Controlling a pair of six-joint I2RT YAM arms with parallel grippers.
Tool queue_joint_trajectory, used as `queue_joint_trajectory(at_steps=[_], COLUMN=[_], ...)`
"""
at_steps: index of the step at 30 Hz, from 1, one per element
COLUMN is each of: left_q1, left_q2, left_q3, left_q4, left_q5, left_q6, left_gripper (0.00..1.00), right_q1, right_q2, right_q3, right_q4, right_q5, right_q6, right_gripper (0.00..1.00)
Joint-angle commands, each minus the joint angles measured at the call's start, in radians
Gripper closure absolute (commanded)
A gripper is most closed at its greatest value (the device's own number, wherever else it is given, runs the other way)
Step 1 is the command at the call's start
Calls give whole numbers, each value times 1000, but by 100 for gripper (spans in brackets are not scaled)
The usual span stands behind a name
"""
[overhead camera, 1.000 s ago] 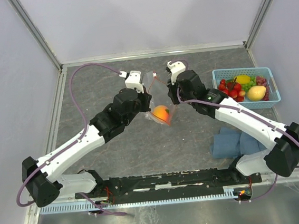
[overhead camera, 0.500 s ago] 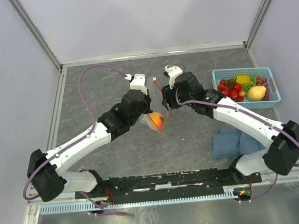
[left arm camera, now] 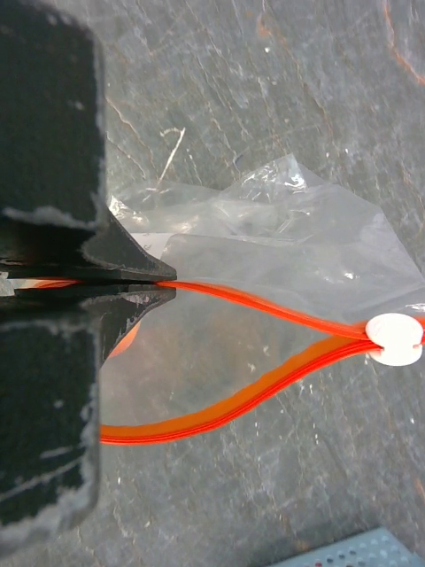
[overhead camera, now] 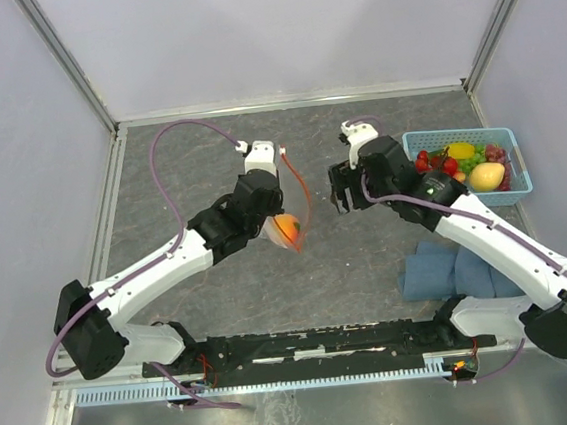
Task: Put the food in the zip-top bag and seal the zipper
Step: Pick up the fake fruit from the bin.
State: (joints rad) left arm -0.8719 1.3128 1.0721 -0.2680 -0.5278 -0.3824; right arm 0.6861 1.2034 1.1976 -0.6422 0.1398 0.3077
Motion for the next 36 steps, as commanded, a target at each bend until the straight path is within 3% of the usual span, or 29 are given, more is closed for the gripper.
queue_joint_trajectory(at_steps=[1,11,19,36], left_q1=[2,5,5,5], left_q2=[1,22,25,13], left_q3=[36,15,7,-3], left_q4=[-11,-17,-26,-32], left_q5=[-87,-93,-119,-111], left_q6=[-8,2,15,11], left_gripper=[97,97,97,97], right_q1=[-95,-457,-586,-975], right_q2=[-16,63,238,341], right_q3=[85,108,91,102], right_q4=[-154,-143,-39,120], right_q5=[160,118,20,145], right_q6=[-11,-34,-27,171], right_gripper=[21,19,15,10])
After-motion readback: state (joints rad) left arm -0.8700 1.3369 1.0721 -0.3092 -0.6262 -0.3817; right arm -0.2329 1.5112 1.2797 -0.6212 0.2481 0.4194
